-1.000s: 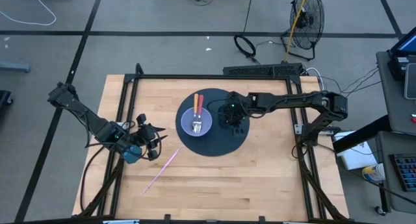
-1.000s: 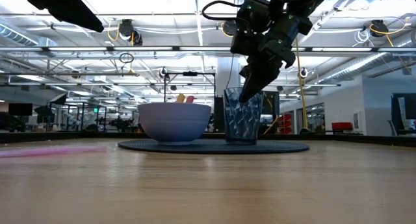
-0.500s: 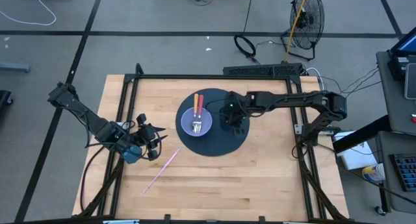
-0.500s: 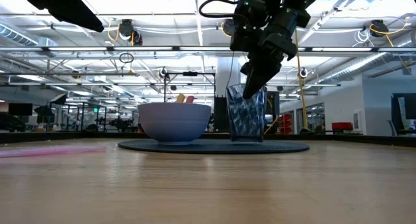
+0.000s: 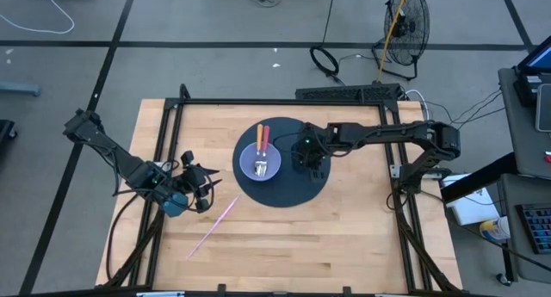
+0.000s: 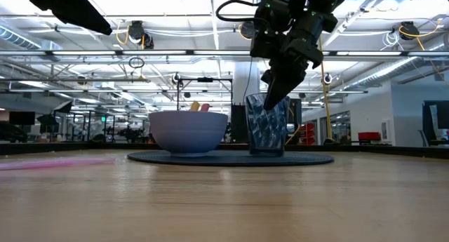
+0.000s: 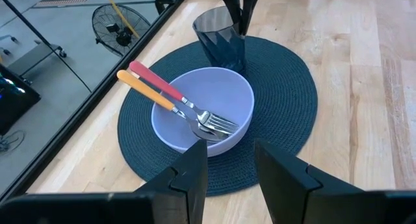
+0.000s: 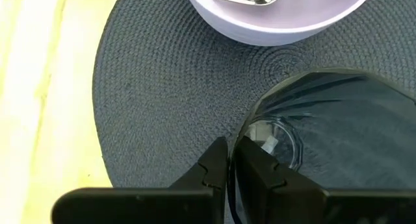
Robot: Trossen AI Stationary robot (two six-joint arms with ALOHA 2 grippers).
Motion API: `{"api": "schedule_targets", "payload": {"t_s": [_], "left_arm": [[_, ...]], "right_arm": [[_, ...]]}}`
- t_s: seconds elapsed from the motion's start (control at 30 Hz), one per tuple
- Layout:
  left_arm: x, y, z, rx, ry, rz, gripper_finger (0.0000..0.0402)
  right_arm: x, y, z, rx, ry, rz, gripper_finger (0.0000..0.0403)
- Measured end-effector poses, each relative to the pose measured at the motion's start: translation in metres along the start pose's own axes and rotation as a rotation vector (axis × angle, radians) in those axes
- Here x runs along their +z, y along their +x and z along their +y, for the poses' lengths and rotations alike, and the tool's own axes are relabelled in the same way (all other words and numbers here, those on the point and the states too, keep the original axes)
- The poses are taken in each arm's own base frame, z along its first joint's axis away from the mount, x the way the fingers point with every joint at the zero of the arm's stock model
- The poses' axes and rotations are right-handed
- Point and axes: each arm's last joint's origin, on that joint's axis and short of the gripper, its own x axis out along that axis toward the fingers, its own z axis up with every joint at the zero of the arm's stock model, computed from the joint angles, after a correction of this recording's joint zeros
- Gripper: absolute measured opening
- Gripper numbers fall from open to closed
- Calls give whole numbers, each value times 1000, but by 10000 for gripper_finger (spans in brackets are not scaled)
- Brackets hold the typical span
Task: Pick & Place Utensil
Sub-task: Put the blue cup on the mat to the right side of the purple bowl, then put the pink straw into the blue cup on the mat
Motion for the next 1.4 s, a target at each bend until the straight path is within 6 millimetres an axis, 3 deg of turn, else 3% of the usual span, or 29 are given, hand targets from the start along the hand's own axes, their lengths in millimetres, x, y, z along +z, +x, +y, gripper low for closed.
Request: {"api": "schedule_targets", "payload": {"t_s": [0.3,0.87,1.4], "left_arm": [[0,0,0,-1,-2,0,134],[0,0,0,-2,-3,1,134],[0,0,0,-2,-3,1,134]], "right_arm": [[1,1,0,0,17,-15,24],[2,1,0,-1,17,-25,108],[9,-4,-1,-7,16,-40,147]]}}
